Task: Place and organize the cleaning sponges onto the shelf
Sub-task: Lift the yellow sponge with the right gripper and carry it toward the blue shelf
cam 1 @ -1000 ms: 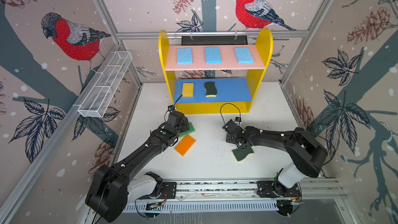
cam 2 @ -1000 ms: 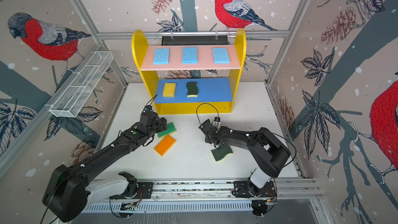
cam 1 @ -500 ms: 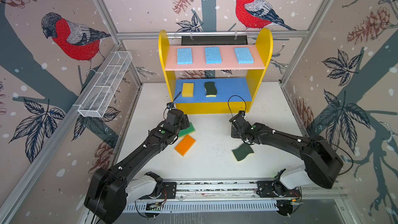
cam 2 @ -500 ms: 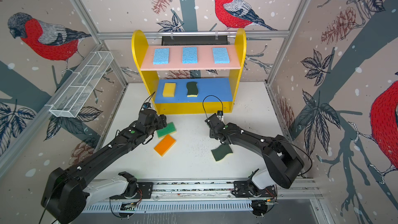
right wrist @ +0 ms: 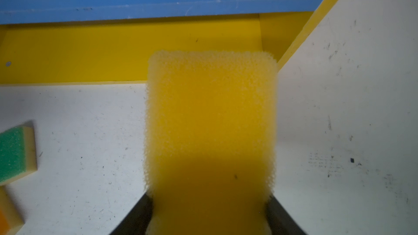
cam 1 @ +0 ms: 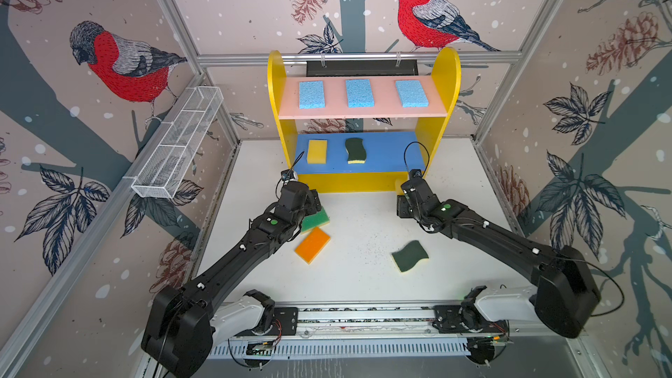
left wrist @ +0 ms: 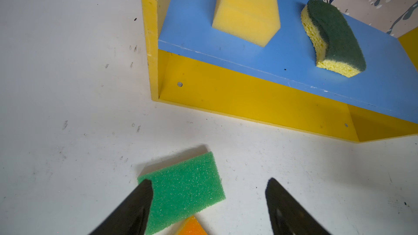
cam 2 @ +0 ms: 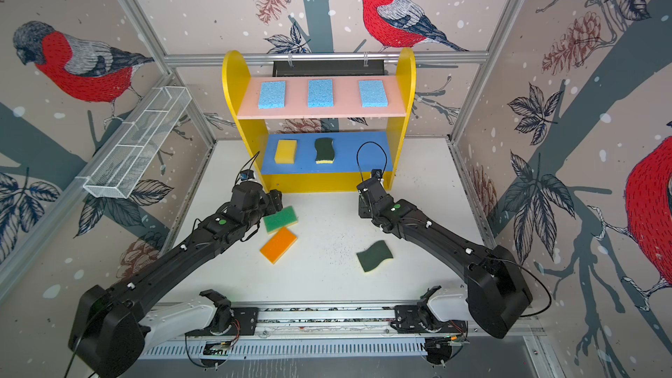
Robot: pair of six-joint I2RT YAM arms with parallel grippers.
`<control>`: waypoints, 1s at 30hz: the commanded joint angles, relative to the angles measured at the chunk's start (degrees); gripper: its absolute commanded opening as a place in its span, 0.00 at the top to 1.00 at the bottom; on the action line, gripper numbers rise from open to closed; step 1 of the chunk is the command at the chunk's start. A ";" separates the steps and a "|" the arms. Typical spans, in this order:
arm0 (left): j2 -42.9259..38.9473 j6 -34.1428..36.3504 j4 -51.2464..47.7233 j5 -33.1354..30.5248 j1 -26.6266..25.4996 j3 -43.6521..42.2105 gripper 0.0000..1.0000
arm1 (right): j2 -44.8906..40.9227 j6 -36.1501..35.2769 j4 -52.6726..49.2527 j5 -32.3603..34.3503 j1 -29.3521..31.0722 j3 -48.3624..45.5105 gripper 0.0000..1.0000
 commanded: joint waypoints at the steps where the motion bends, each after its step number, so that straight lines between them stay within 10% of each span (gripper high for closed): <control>1: 0.28 0.76 3.36 0.88 0.13 0.48 0.20 | -0.03 -3.05 0.51 -0.87 -0.57 1.53 0.38; 30: 1.07 -0.34 1.45 -1.95 0.09 3.62 0.21 | 6.54 -9.13 6.14 -8.73 -8.09 9.67 0.37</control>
